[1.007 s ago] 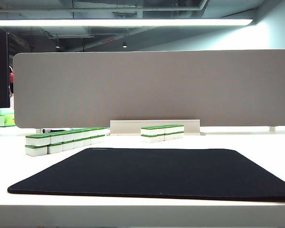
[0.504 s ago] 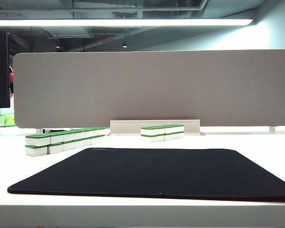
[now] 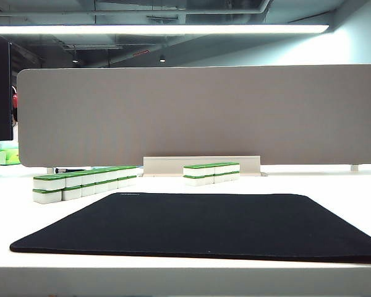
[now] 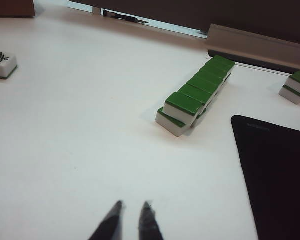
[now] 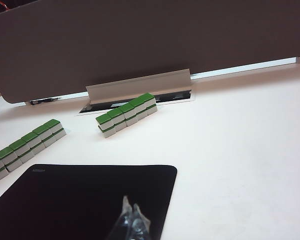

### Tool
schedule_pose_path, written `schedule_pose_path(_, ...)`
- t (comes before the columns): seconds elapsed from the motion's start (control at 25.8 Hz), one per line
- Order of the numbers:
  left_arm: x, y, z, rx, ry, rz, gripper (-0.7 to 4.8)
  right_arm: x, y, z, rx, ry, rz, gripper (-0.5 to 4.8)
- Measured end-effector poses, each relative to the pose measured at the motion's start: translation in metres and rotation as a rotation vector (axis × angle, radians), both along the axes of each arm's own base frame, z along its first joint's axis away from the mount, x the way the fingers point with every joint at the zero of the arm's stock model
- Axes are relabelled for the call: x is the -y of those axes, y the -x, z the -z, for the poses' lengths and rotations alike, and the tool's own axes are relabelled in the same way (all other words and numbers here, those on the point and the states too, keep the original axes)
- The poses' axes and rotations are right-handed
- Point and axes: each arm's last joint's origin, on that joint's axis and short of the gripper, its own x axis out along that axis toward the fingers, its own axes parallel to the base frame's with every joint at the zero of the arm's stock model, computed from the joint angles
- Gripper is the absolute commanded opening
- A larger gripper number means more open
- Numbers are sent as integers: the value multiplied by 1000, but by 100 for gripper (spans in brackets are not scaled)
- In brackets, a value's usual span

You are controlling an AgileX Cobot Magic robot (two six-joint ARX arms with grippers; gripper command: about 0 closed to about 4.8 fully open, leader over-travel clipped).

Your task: Take a mahjong tile from the mahjong wall and then place it on the table close to you.

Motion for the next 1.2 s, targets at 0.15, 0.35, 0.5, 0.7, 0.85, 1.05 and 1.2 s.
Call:
schedule_pose_path(0.15, 0, 0, 0, 0, 1, 3, 44, -1, -7, -6, -49, 0, -20, -2)
schedule_pose_path(0.35, 0, 0, 0, 0, 1, 3, 44, -4, -23, -21, -135, -10, -98, -1)
schedule_pose_path(0.5, 0, 0, 0, 0, 1, 3, 44, -5, -34, -32, -170, -16, -131, -1)
schedule_pose_path(0.7, 0, 0, 0, 0, 1, 4, 44, -8, -51, -43, -225, -29, -199, -1)
schedule_pose_path(0.85, 0, 0, 0, 0, 1, 4, 44, -9, -58, -43, -249, -41, -257, -1)
schedule_pose_path(1.05, 0, 0, 0, 0, 1, 4, 44, -11, -59, -44, -237, -50, -310, -1)
schedule_pose_path(1.2, 0, 0, 0, 0, 2, 12, 44, -12, -58, -45, -230, -61, -375, -1)
